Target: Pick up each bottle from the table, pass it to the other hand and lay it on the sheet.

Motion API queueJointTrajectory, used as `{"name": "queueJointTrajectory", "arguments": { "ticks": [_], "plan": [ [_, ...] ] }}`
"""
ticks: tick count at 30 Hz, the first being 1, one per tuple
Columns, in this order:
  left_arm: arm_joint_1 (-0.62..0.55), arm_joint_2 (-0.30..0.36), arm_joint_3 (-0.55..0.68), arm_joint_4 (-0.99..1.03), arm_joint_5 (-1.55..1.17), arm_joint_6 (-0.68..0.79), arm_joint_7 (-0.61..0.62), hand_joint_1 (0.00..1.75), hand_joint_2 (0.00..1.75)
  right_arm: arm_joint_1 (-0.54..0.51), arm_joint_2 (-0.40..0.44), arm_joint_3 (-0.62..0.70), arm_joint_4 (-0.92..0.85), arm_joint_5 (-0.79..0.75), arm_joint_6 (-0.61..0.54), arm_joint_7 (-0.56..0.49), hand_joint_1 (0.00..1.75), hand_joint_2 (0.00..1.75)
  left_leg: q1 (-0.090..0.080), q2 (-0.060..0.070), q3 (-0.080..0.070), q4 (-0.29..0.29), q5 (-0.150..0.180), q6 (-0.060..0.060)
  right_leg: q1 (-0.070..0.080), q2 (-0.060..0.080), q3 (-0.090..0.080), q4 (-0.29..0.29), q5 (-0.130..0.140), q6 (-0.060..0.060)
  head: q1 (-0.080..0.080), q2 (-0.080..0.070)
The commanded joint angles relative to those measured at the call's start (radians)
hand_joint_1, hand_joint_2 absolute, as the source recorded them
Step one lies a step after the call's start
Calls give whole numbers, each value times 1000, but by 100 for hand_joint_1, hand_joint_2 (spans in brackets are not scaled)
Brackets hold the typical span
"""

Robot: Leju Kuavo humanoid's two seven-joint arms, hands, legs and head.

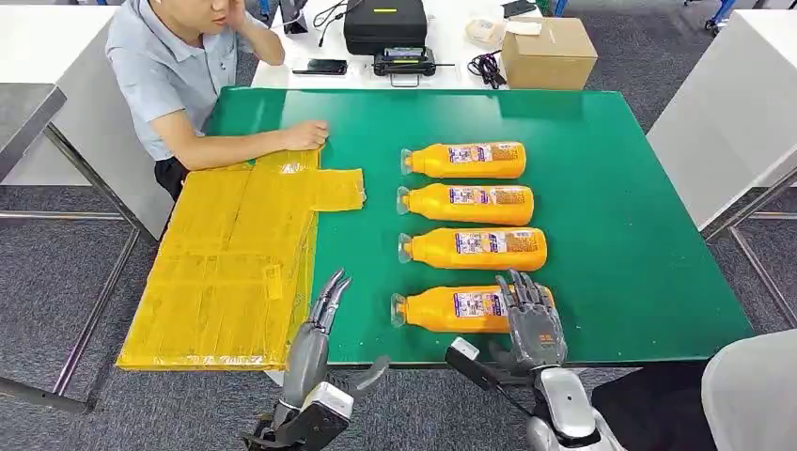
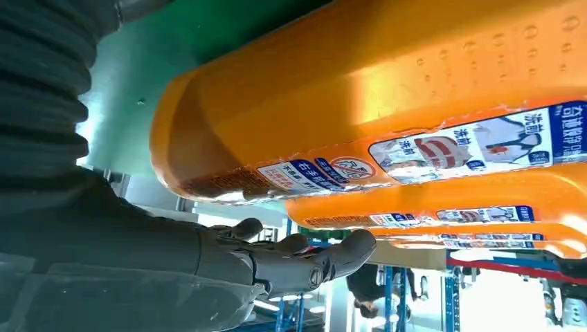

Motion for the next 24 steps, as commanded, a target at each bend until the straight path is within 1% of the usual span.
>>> {"name": "queueJointTrajectory", "arguments": {
  "ticks": [1,3,6,7,10,13,20,21,22,23,24],
  "plan": [
    [6,24,-32,2,-8,-11,13,0,175,-31,-19,16,58,-4,63,40,0,175,1,2,4,-1,-1,-2,1,1,3,-1,-1,-2,0,0],
    [8,25,-34,-2,-8,-13,16,0,175,-32,-24,6,72,-5,60,41,0,175,1,1,2,-1,-1,-1,1,1,2,-1,0,-2,0,0],
    [8,25,-38,-1,-9,-13,17,0,175,-40,-24,-4,78,-4,52,37,0,175,1,1,5,-1,-1,-2,1,0,5,-1,-1,-3,0,0],
    [5,25,-39,4,-8,-15,18,0,175,-50,-24,-7,87,-7,56,36,0,175,1,0,3,-1,-1,-2,1,0,3,-1,-1,-2,0,0],
    [-6,23,-44,16,-4,-26,15,0,175,-88,-22,-4,137,-10,66,31,0,175,1,2,5,-1,-2,-2,2,1,5,-2,-1,-3,0,0],
    [-8,21,-43,17,-4,-25,15,0,175,-103,-18,-6,158,-16,68,30,0,175,1,3,6,-1,-2,-2,2,2,6,-2,-1,-3,0,0],
    [-10,21,-42,11,-5,-40,18,0,175,-110,-22,-24,216,-43,111,38,0,175,1,0,5,-1,-1,-2,1,-1,5,-2,-1,-2,0,0],
    [-11,20,-41,12,-6,-42,18,0,175,-111,-20,-28,221,-70,133,23,5,175,1,0,5,-1,0,-1,1,-1,4,-1,0,-2,0,0],
    [-12,19,-41,14,-6,-42,18,0,175,-110,-21,-32,220,-87,141,12,150,175,2,0,6,-1,-1,-2,2,-1,6,-2,-1,-3,0,0],
    [-16,17,-42,21,-6,-46,16,0,175,-110,-27,-30,226,-101,155,6,175,175,1,0,5,-1,0,-1,1,-1,5,-2,0,-2,0,0],
    [-17,16,-42,23,-6,-47,16,0,175,-109,-30,-31,231,-109,163,4,175,175,1,0,7,-1,-1,-2,2,-1,7,-2,-1,-3,0,0]
  ]
}}
